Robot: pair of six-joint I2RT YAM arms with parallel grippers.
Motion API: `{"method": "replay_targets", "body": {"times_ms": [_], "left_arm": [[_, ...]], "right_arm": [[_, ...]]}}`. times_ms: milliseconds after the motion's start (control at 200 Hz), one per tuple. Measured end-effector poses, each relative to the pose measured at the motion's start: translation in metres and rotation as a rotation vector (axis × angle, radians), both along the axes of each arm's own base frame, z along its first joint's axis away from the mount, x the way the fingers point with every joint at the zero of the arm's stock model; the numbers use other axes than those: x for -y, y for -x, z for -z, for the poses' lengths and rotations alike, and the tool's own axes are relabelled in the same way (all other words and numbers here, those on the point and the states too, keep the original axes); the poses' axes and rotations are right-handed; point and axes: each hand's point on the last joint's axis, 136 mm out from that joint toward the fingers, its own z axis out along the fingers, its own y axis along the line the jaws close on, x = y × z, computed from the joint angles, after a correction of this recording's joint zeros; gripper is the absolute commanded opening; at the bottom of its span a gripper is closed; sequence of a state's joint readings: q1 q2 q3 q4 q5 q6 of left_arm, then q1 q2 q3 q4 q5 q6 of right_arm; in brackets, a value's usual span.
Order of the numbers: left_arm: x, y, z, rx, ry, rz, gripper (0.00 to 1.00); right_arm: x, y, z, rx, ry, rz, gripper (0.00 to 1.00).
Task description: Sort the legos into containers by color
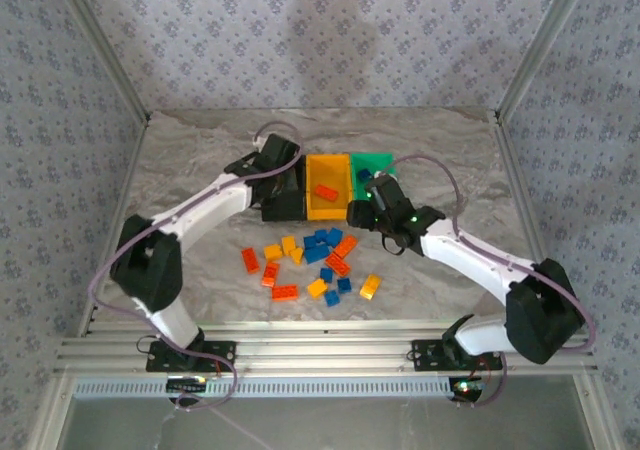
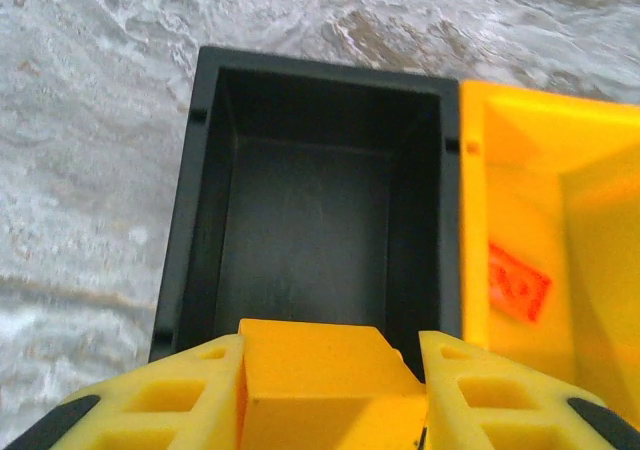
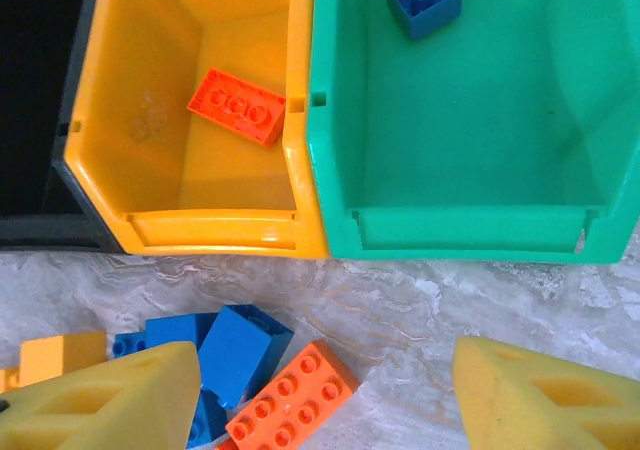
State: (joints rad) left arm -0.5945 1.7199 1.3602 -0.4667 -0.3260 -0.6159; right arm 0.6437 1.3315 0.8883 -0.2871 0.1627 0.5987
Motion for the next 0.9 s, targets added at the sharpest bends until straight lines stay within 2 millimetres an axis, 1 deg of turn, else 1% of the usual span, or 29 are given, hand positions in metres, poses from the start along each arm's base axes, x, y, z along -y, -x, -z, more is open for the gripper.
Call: {"method": "replay_targets", "body": {"times_ms": [75, 120, 180, 210, 275, 325, 400, 460, 530, 545, 560, 600, 615, 670, 715, 760, 819, 854, 899], "left_arm": [[-0.001, -0.015, 0.013, -0.011, -0.040, -0.016, 0.34], [-0.002, -0.021, 0.020, -0.020, -0.056, -0.024, 0.42], [-0.005, -0.023, 0.030, -0.036, -0.077, -0.023, 0.58], [-0.006, -0.024, 0.034, -0.045, -0.086, -0.021, 0.64], [-0.006, -0.023, 0.038, -0.055, -0.091, -0.024, 0.72], [-0.005, -0.023, 0.037, -0.053, -0.089, -0.023, 0.75], [-0.001, -0.021, 0.031, -0.039, -0.080, -0.015, 0.80], [0.005, -0.018, 0.021, -0.023, -0.067, -0.001, 0.84], [0.014, -0.012, 0.001, 0.010, -0.034, 0.024, 0.89], [0.016, -0.010, -0.004, 0.019, -0.025, 0.034, 0.97], [0.019, -0.008, -0.010, 0.030, -0.013, 0.040, 0.99], [0.026, -0.002, -0.030, 0.067, 0.027, 0.060, 1.00], [0.029, 0.002, -0.039, 0.086, 0.047, 0.075, 1.00], [0.035, 0.017, -0.065, 0.140, 0.108, 0.107, 1.00], [0.038, 0.035, -0.087, 0.186, 0.167, 0.138, 1.00], [0.039, 0.054, -0.102, 0.225, 0.217, 0.166, 1.00], [0.038, 0.078, -0.109, 0.253, 0.267, 0.201, 1.00], [0.035, 0.091, -0.106, 0.256, 0.284, 0.215, 1.00], [0.030, 0.106, -0.094, 0.246, 0.292, 0.226, 1.00]], "right_arm": [[0.002, 0.004, -0.007, 0.013, -0.011, -0.001, 0.70], [0.003, 0.006, -0.009, 0.018, -0.016, 0.000, 0.71], [0.004, 0.010, -0.010, 0.020, -0.019, -0.004, 0.72], [0.005, 0.012, -0.010, 0.018, -0.019, -0.007, 0.72], [0.005, 0.017, -0.008, 0.014, -0.018, -0.013, 0.72], [0.005, 0.021, -0.005, 0.009, -0.016, -0.020, 0.73], [0.006, 0.026, 0.000, -0.004, -0.009, -0.027, 0.73], [0.006, 0.029, 0.002, -0.012, -0.007, -0.029, 0.74], [0.006, 0.032, 0.005, -0.020, -0.010, -0.026, 0.74], [0.006, 0.033, 0.005, -0.022, -0.010, -0.025, 0.74], [0.006, 0.034, 0.006, -0.025, -0.012, -0.023, 0.74], [0.006, 0.036, 0.009, -0.032, -0.013, -0.021, 0.75], [0.006, 0.037, 0.011, -0.036, -0.012, -0.021, 0.75], [0.006, 0.042, 0.017, -0.051, -0.010, -0.021, 0.75], [0.006, 0.047, 0.025, -0.069, -0.007, -0.019, 0.75], [0.006, 0.051, 0.032, -0.087, -0.002, -0.018, 0.75], [0.004, 0.054, 0.040, -0.110, 0.005, -0.017, 0.75], [0.001, 0.055, 0.046, -0.123, 0.007, -0.015, 0.75], [-0.002, 0.055, 0.053, -0.138, 0.011, -0.013, 0.75]]}}
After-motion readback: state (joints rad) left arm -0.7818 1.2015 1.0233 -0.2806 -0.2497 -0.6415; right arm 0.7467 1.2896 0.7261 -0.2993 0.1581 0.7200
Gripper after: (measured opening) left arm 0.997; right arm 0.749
